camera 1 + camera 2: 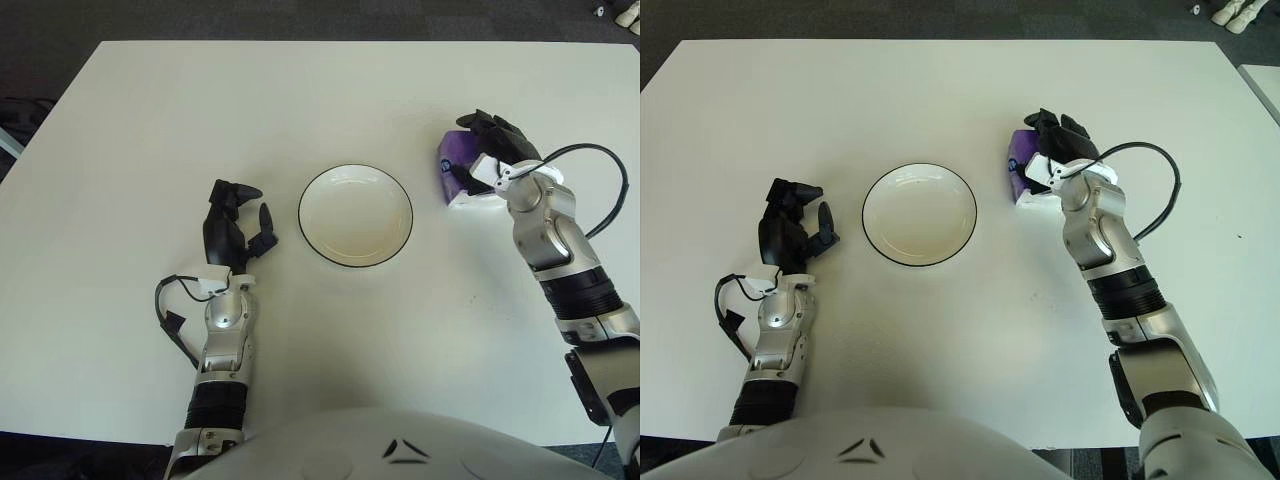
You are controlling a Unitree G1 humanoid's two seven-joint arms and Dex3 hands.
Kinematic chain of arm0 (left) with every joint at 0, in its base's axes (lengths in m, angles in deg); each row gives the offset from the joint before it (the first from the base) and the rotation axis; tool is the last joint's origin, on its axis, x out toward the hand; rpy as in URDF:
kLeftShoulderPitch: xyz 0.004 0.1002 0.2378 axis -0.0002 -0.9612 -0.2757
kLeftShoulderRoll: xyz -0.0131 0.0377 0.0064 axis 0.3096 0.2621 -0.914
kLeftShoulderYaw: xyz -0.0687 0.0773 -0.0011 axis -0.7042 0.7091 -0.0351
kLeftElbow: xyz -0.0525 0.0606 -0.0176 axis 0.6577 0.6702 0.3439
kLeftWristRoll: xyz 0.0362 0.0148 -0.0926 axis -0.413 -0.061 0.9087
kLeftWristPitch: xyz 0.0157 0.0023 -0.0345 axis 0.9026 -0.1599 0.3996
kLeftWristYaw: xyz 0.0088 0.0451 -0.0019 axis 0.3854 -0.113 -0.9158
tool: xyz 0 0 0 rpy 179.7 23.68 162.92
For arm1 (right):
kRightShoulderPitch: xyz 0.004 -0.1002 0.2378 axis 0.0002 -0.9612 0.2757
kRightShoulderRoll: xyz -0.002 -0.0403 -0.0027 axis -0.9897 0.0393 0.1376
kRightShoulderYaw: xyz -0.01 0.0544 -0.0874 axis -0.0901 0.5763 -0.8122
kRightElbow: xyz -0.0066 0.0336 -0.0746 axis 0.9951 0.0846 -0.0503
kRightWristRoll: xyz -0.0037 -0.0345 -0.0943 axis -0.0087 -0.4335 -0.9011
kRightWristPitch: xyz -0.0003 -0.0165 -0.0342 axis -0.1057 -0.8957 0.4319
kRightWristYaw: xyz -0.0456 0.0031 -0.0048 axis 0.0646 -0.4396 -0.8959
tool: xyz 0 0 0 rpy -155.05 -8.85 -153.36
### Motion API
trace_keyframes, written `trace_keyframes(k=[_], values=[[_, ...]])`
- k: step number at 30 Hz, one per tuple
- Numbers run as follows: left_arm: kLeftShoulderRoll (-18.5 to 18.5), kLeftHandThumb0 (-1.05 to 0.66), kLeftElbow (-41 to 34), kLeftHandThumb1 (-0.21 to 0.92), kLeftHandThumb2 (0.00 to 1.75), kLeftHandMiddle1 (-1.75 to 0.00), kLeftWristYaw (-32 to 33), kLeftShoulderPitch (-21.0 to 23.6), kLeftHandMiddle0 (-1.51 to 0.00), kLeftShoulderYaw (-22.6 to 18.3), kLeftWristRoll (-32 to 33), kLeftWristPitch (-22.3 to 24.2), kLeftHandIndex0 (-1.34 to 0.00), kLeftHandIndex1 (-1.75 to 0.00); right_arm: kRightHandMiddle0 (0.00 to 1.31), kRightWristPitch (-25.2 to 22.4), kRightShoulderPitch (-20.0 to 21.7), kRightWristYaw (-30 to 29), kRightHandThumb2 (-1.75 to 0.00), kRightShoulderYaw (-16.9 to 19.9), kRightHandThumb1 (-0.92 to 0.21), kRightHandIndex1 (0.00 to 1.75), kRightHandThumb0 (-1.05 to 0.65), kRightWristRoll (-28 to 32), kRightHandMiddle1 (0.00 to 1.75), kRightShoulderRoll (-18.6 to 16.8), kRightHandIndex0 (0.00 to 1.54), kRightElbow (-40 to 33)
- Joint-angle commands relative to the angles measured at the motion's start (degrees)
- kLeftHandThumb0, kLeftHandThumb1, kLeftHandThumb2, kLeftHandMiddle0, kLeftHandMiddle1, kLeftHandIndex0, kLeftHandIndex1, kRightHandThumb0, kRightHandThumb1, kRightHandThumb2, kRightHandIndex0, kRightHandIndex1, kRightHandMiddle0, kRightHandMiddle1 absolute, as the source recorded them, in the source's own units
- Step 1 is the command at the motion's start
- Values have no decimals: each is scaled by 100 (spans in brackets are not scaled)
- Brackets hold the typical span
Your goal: Put the tissue paper into the plate.
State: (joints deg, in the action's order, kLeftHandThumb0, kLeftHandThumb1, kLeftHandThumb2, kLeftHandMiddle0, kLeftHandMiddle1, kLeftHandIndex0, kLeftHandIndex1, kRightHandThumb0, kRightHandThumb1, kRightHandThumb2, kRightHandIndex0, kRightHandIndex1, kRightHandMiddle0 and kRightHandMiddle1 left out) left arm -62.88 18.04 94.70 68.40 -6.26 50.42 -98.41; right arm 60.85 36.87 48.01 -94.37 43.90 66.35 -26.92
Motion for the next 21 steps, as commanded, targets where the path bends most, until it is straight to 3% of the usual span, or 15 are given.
trace_keyframes(k=[1, 13, 21], values=[[-19, -42, 409, 49, 111, -145, 15, -449, -63, -30, -71, 145, -47, -175, 0, -136, -127, 203, -99, 4, -23, 0, -56, 95, 55, -75, 0, 16], [-24, -42, 406, 50, 110, -145, -1, -446, -62, -14, -66, 140, -47, -175, 0, -255, 19, 372, -84, 114, -32, 0, -71, 22, 45, -55, 0, -268], [-23, -42, 454, 50, 109, -145, -15, -420, -62, -18, -48, 105, -46, -175, 0, -577, 154, 721, -77, 125, -39, 0, -80, -93, 40, 32, 0, -725]])
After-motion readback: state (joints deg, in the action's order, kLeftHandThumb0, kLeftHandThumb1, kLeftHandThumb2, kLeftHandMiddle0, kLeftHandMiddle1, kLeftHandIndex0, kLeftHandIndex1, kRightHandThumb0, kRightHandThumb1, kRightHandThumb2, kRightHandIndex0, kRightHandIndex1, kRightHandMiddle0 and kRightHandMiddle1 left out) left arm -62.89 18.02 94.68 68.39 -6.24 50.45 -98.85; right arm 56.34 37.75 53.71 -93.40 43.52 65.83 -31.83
